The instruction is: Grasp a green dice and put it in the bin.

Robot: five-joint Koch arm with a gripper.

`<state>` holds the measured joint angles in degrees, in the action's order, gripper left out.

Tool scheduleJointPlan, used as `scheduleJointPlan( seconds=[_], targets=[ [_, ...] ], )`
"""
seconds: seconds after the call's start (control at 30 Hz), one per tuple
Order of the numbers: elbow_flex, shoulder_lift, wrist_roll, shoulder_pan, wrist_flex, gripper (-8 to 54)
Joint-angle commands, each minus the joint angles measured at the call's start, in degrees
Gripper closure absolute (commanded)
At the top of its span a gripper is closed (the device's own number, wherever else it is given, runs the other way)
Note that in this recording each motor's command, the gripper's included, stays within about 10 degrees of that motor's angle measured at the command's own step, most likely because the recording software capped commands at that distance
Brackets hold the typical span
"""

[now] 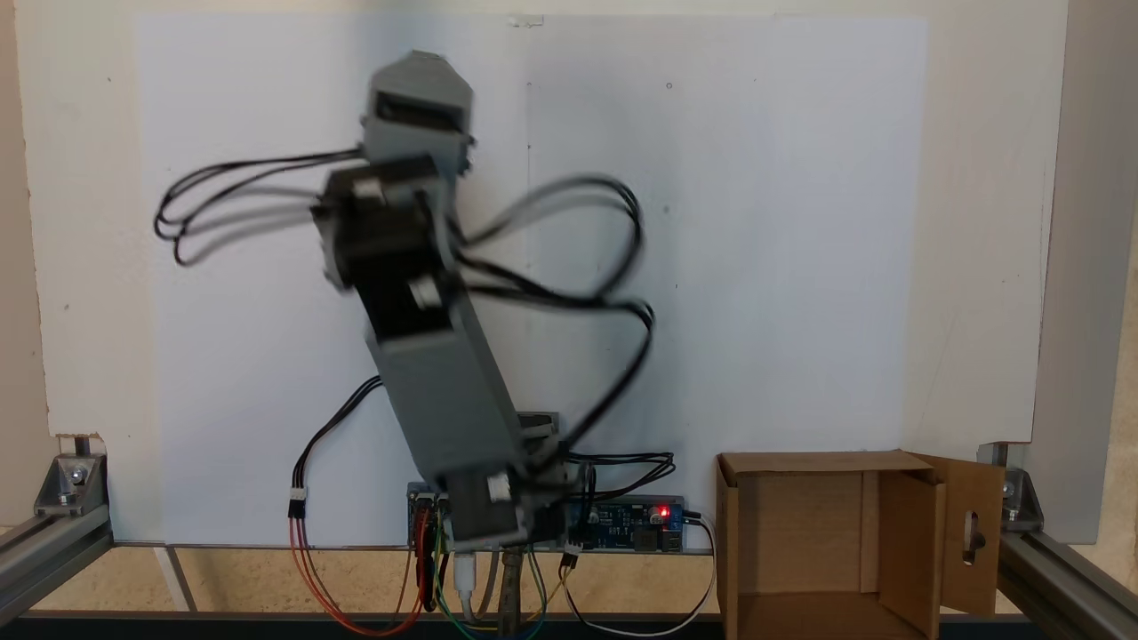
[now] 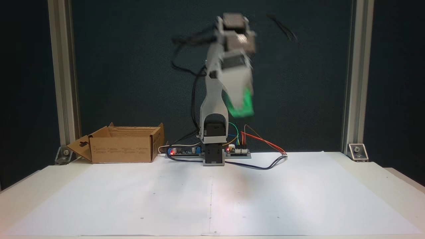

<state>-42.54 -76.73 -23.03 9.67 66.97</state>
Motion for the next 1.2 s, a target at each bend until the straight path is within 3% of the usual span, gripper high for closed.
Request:
scheduleJointPlan(
  seconds=[0.0, 0.63, 0.83, 1.07, 1.17],
  targets=[
    [-0.44, -3.25, 0.88, -5.01, 0.18, 34.1],
    [-4.92, -6.68, 39.20, -79.87, -1.14, 34.1],
    [-4.92, -0.26, 48.34, -104.15, -3.60, 34.1],
    [-5.71, 12.13, 56.34, -116.54, -6.50, 34.1],
    [-15.12, 12.83, 58.62, -117.86, -10.63, 34.1]
  ],
)
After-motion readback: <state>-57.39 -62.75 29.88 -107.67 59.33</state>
